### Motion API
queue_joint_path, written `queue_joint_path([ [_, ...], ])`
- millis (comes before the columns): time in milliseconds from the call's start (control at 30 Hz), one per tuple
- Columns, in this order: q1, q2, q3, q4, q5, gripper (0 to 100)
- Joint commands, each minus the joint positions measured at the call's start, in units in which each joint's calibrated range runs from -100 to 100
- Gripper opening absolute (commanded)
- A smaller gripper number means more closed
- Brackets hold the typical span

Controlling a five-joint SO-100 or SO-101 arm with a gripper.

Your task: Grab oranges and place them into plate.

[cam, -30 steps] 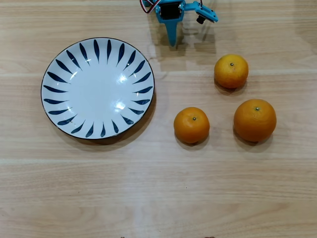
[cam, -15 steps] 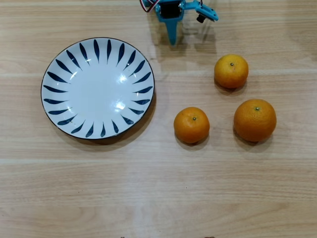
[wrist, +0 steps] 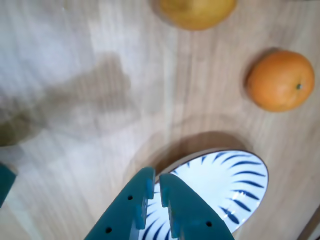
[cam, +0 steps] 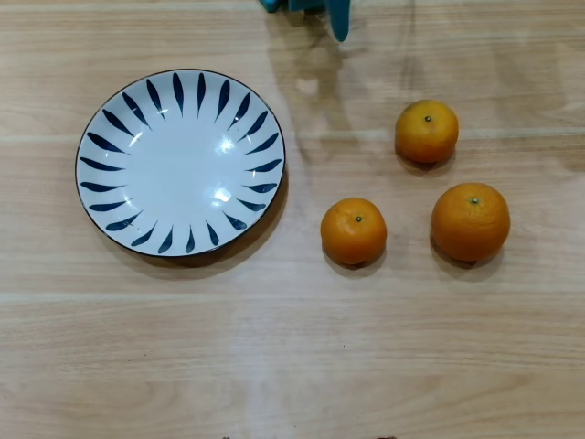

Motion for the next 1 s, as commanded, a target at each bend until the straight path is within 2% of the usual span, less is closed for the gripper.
queue_joint_path([
  [0,-4.14,11.34,-14.32,4.59,-1.17,2],
  [100,-8.74,20.13,-21.65,4.76,-1.17,2],
  [300,-14.47,31.63,-26.45,3.56,-1.28,2],
  [600,-16.16,35.60,-27.81,2.10,-5.51,4],
  [967,-18.42,35.94,-27.81,2.10,-5.56,37],
])
